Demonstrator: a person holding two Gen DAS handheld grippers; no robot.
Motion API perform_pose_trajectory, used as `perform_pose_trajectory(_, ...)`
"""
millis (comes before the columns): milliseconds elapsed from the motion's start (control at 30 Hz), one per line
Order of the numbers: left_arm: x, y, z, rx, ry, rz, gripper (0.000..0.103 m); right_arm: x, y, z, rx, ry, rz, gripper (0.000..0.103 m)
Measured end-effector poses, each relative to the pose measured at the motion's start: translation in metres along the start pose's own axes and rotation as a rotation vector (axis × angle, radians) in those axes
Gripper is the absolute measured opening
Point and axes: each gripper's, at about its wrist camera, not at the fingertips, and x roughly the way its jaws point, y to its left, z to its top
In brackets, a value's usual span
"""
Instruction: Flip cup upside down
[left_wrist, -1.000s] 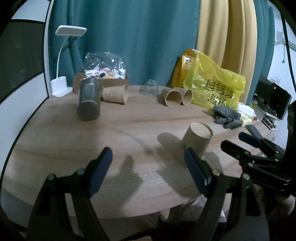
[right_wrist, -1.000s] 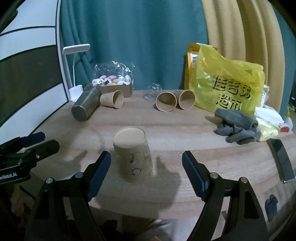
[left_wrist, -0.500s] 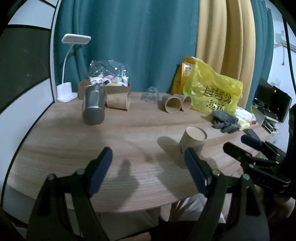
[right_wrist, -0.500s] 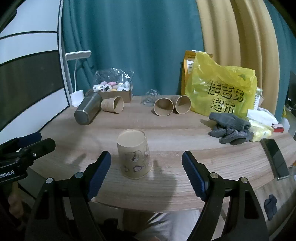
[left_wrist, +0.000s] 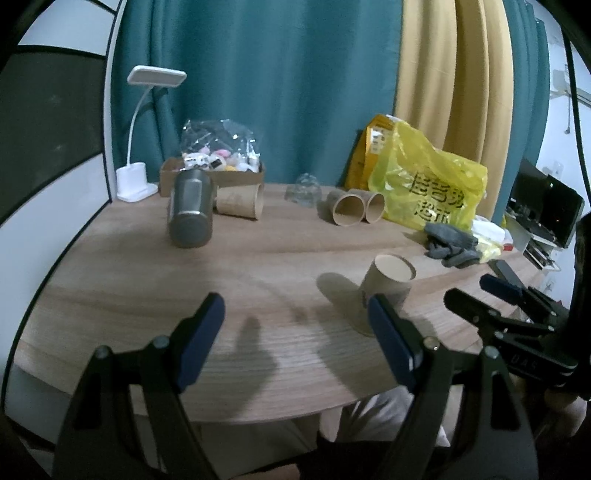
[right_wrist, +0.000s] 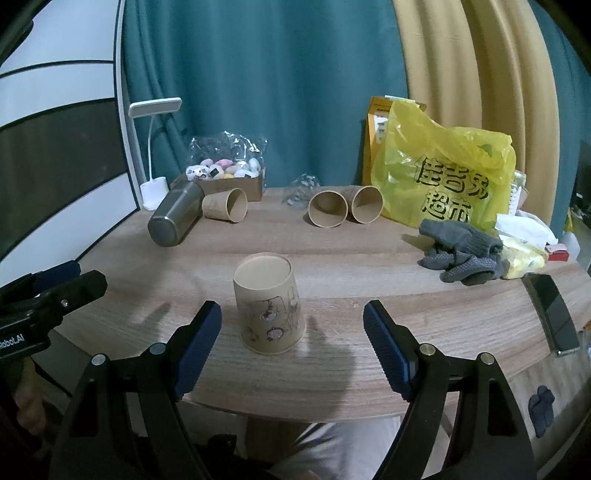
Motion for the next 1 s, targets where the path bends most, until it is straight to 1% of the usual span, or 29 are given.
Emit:
perform_pose_trajectory(267,-0.0035,-0.0032,-0.0016,0.002,-0.016,0.013,0.081,0.0002,-0.0001,-0.0003,0.000,0.001,0.000,0.082)
perform_pose_trajectory(1000,-0.0042,-0.0015,-0.0014,0.000,-0.016,0.015,0.081,-0.0004,0.0023,-0.0026,0.002,0.003,0.001,0.082)
